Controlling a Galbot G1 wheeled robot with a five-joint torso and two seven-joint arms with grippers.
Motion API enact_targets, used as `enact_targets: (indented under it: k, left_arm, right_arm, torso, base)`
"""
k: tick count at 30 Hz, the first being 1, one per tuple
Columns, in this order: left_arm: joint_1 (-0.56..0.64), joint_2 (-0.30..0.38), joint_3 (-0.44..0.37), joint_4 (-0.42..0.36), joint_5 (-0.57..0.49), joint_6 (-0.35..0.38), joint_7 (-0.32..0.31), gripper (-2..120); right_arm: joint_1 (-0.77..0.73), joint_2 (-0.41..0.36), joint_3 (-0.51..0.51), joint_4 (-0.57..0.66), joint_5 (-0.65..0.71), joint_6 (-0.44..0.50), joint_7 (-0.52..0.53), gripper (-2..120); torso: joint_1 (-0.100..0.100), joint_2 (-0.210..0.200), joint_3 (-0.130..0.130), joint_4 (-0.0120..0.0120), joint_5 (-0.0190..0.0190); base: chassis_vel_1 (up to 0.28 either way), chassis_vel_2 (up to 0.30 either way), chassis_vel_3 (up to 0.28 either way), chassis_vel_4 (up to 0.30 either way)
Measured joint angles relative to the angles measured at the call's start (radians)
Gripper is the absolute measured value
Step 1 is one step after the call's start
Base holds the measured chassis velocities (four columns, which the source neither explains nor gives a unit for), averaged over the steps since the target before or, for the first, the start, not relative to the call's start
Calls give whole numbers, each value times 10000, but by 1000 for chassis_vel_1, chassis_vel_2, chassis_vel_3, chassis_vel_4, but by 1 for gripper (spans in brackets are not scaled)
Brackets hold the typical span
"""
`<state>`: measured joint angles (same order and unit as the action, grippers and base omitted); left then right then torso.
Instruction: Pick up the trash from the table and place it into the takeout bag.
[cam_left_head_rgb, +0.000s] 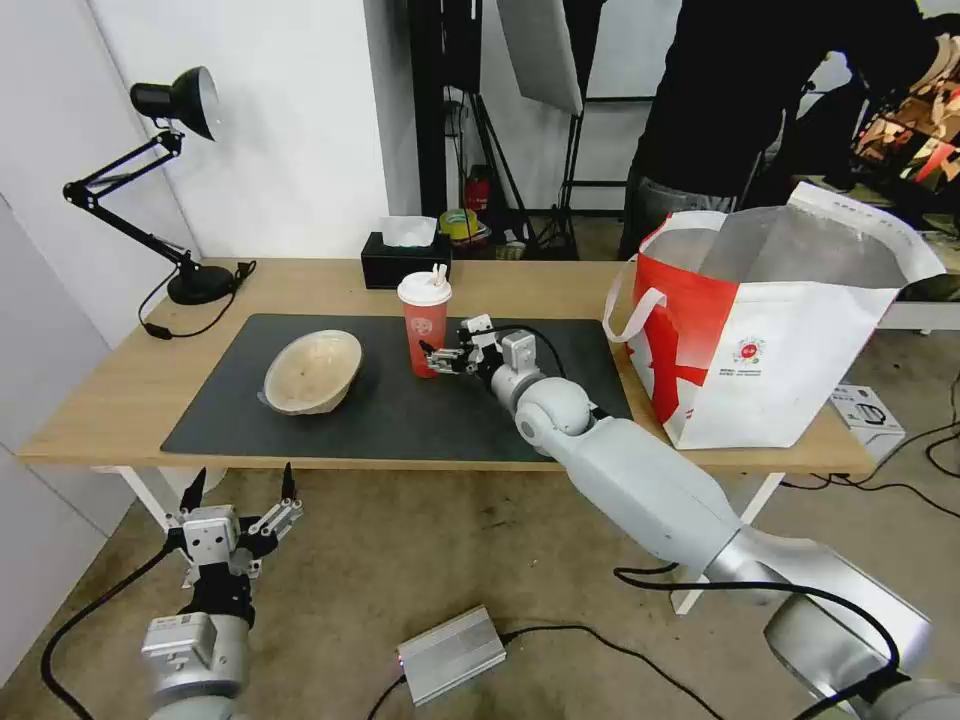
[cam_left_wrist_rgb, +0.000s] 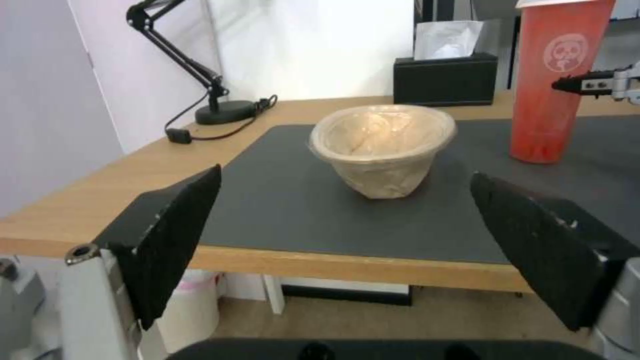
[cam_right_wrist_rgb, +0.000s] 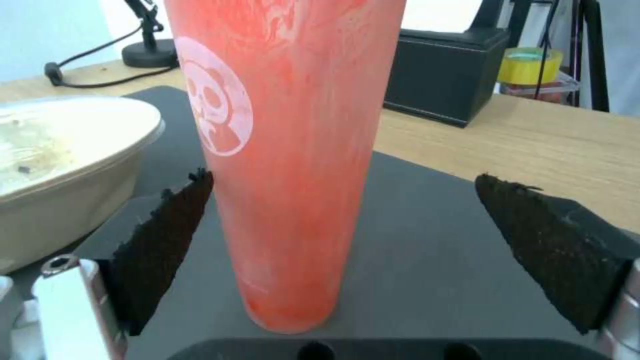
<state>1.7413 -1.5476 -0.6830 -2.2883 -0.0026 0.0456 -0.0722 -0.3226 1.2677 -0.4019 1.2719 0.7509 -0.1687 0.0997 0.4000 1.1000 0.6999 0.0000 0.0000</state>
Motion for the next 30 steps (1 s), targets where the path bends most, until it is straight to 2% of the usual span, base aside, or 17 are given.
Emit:
enact_targets:
  k: [12, 30]
  left_arm:
    - [-21, 11, 16, 8, -4, 0, 0, 100]
    - [3, 5, 36, 36, -22, 0, -2, 100]
  right_arm:
    - [61, 137, -42, -94, 1, 4, -20, 100]
    - [290, 857, -146, -1182, 1, 123, -254, 100]
  torso:
    - [0, 0, 0, 0, 0]
    - [0, 0, 0, 1, 0]
  base:
    - [0, 0, 0, 0]
    - [0, 0, 0, 0]
